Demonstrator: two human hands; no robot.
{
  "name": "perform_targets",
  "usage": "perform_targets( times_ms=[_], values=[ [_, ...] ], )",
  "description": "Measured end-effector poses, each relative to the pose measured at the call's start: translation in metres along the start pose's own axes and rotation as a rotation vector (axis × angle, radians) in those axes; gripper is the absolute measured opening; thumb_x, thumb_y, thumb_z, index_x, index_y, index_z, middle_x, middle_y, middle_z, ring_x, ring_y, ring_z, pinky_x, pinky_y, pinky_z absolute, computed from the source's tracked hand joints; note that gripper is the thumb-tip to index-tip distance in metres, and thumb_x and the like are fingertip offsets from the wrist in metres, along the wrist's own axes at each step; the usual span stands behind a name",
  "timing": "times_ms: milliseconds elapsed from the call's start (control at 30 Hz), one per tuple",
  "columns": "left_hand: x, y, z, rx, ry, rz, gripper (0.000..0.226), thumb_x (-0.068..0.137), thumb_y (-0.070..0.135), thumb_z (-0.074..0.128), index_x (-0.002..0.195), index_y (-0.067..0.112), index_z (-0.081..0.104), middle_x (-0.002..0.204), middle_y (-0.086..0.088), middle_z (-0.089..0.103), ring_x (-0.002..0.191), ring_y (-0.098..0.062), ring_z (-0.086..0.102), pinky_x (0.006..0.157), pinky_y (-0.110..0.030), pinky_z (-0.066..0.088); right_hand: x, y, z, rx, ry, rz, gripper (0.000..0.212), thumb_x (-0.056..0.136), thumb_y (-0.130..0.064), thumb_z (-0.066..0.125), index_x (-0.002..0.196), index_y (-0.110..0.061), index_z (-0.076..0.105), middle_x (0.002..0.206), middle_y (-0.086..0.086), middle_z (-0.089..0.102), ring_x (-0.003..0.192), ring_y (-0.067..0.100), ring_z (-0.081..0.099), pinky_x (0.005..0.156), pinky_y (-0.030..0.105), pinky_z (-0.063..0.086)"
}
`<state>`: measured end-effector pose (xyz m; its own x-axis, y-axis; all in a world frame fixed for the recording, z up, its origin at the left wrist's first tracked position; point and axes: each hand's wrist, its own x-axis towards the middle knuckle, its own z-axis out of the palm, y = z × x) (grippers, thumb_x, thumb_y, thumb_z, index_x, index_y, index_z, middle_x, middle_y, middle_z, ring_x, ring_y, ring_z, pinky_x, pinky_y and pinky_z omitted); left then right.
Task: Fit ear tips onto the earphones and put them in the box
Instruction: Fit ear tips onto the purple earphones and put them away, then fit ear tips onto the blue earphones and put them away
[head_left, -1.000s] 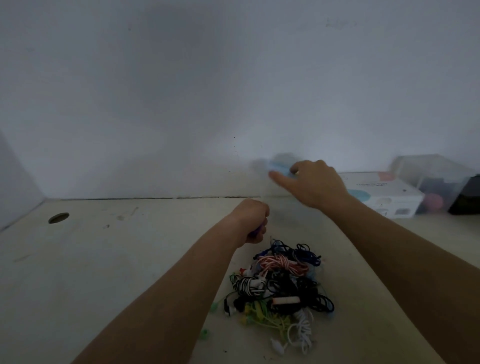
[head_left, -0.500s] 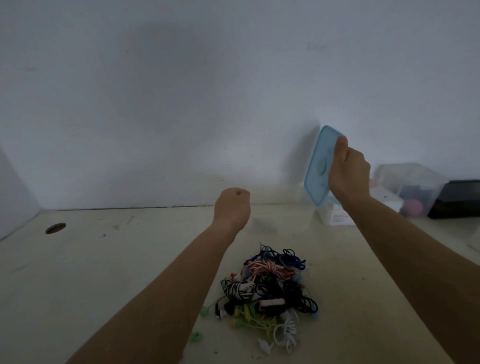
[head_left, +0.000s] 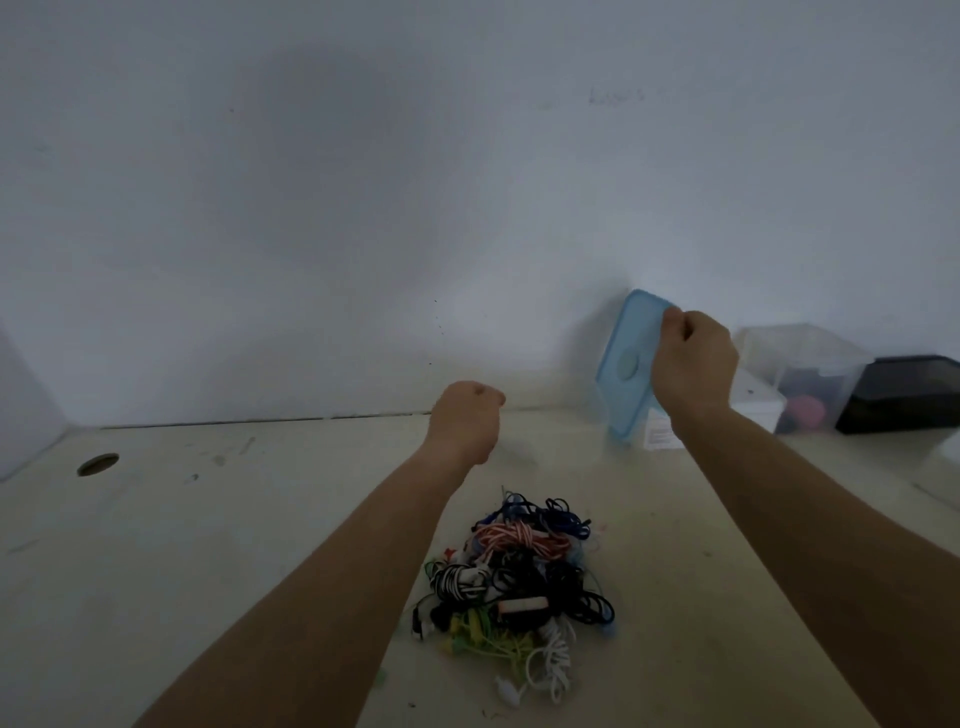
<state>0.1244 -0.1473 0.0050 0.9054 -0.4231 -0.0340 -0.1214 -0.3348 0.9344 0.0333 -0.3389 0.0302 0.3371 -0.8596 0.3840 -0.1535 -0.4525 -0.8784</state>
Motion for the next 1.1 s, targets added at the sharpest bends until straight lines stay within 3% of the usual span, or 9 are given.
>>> perform_targets(
  times_ms=[67, 167, 267, 400, 533, 600, 767, 933, 1100],
  values=[
    [0.002, 0.009, 0.003, -0.154, 0.040, -0.046, 0.028, 0.101, 0.013, 0.040, 0.100, 0.009, 0.067, 0.058, -0.002, 0.042, 0.048, -0.016, 0.039, 0.046, -0.024, 0.037, -0.004, 0.004, 0.005, 0.039, -0.046, 0.088, 0.032, 0.105, -0.025, 0.037, 0.102, -0.003, 0.059, 0.093, 0.009, 0.060, 0.083, 0.023, 0.054, 0.070, 0.031, 0.037],
    [0.011, 0.024, 0.015, -0.202, 0.056, -0.069, 0.040, 0.105, 0.029, 0.033, 0.089, 0.012, 0.066, 0.068, -0.003, 0.045, 0.059, -0.017, 0.046, 0.054, -0.027, 0.046, -0.004, 0.008, 0.007, -0.002, -0.087, 0.112, 0.033, 0.102, -0.012, 0.038, 0.128, -0.002, 0.054, 0.121, 0.015, 0.060, 0.108, 0.030, 0.059, 0.082, 0.037, 0.048],
    [0.026, 0.036, 0.029, -0.212, 0.094, -0.078, 0.049, 0.106, 0.038, 0.026, 0.087, 0.010, 0.062, 0.077, -0.004, 0.049, 0.073, -0.020, 0.052, 0.070, -0.033, 0.054, -0.009, 0.003, 0.003, -0.120, -0.004, -0.092, 0.049, 0.095, -0.003, 0.045, 0.144, -0.006, 0.042, 0.148, 0.016, 0.039, 0.131, 0.031, 0.042, 0.105, 0.036, 0.040],
    [0.046, 0.039, 0.042, -0.221, 0.070, -0.136, 0.064, 0.103, 0.052, 0.019, 0.121, 0.003, 0.055, 0.111, -0.012, 0.060, 0.075, -0.021, 0.056, 0.074, -0.032, 0.053, -0.020, -0.009, 0.002, -0.146, 0.033, -0.407, 0.043, 0.090, -0.004, 0.052, 0.132, -0.011, 0.051, 0.136, 0.011, 0.045, 0.125, 0.025, 0.041, 0.089, 0.024, 0.034],
    [0.052, 0.028, 0.043, -0.170, -0.015, -0.168, 0.075, 0.100, 0.063, 0.019, 0.150, 0.009, 0.036, 0.146, -0.013, 0.046, 0.131, -0.030, 0.046, 0.113, -0.044, 0.033, -0.032, -0.013, 0.008, -0.080, -0.087, -0.493, 0.032, 0.090, -0.002, 0.051, 0.121, -0.009, 0.058, 0.122, 0.006, 0.054, 0.111, 0.018, 0.053, 0.090, 0.023, 0.039],
    [0.050, 0.028, 0.034, -0.177, -0.035, -0.154, 0.074, 0.099, 0.062, 0.023, 0.151, 0.011, 0.034, 0.152, -0.010, 0.040, 0.140, -0.029, 0.036, 0.117, -0.047, 0.024, -0.036, -0.013, 0.009, -0.060, -0.141, -0.477, 0.028, 0.091, -0.002, 0.050, 0.115, -0.009, 0.062, 0.115, 0.004, 0.059, 0.100, 0.013, 0.056, 0.085, 0.022, 0.043],
    [0.006, 0.034, -0.006, -0.136, -0.112, -0.038, 0.044, 0.102, 0.047, 0.038, 0.114, 0.012, 0.062, 0.115, -0.003, 0.065, 0.102, -0.023, 0.059, 0.086, -0.036, 0.045, -0.050, -0.018, 0.003, -0.060, -0.396, -0.377, 0.025, 0.091, -0.006, 0.050, 0.090, -0.021, 0.070, 0.079, -0.008, 0.068, 0.056, 0.005, 0.055, 0.057, 0.021, 0.044],
    [-0.058, 0.018, -0.037, 0.125, -0.220, 0.087, 0.023, 0.096, 0.031, 0.060, 0.104, 0.014, 0.072, 0.098, -0.004, 0.074, 0.081, -0.017, 0.067, 0.072, -0.029, 0.054, -0.079, -0.027, -0.014, -0.213, -0.858, -0.315, 0.017, 0.091, -0.013, 0.059, 0.096, -0.020, 0.074, 0.094, -0.004, 0.071, 0.080, 0.008, 0.062, 0.072, 0.022, 0.046],
    [-0.103, -0.008, -0.045, 0.387, -0.282, 0.171, 0.017, 0.086, 0.030, 0.073, 0.102, 0.024, 0.072, 0.086, 0.003, 0.070, 0.060, -0.001, 0.057, 0.055, -0.015, 0.042, -0.105, -0.025, -0.037, -0.456, -0.992, -0.360, 0.030, 0.082, -0.039, 0.076, 0.104, -0.020, 0.070, 0.100, -0.005, 0.067, 0.091, 0.012, 0.063, 0.072, 0.021, 0.048]
  ],
)
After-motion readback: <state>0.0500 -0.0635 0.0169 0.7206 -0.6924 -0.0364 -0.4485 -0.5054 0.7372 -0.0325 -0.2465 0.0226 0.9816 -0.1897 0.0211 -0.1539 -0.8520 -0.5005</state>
